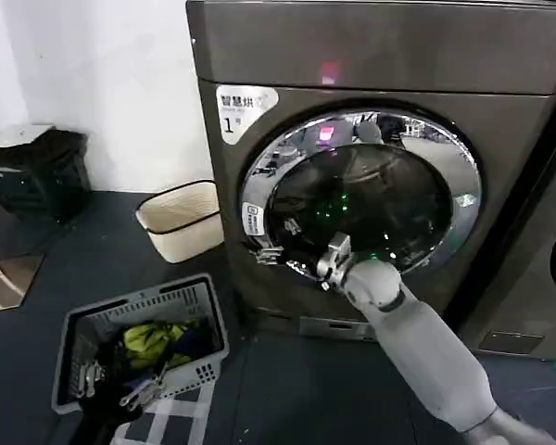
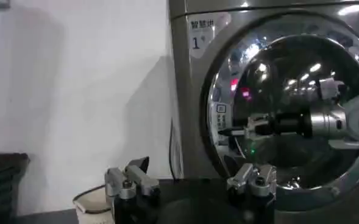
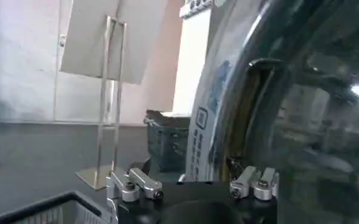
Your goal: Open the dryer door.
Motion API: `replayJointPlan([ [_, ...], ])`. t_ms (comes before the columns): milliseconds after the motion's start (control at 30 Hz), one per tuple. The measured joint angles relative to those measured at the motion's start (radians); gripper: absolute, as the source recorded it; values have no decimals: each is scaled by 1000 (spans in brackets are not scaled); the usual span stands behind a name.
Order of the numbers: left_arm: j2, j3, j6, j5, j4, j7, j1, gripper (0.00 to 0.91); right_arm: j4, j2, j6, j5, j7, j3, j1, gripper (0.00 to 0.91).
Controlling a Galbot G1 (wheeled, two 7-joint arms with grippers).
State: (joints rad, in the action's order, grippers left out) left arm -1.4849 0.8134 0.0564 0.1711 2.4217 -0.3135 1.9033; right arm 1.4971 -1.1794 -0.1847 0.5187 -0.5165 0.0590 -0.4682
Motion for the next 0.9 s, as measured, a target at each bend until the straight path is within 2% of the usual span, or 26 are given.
replayJointPlan([
  [233,1,-1,-18,-27,-3,9,-8,907,22,28,8,20,-90,-10,-18,907],
  [433,20,5,-1,-17,-26,58,-41,907,43,60,23,33,-175,-15,-33,907],
  [500,32,6,22,9,-39,81,-54,907,57,76,21,43,-208,-22,-41,907],
  [767,120,34,23,160,-133,20,-134,907,110,128,18,72,-322,-37,-74,907],
  [900,175,16,30,219,-184,33,-184,907,133,157,43,74,-413,-57,-101,907],
])
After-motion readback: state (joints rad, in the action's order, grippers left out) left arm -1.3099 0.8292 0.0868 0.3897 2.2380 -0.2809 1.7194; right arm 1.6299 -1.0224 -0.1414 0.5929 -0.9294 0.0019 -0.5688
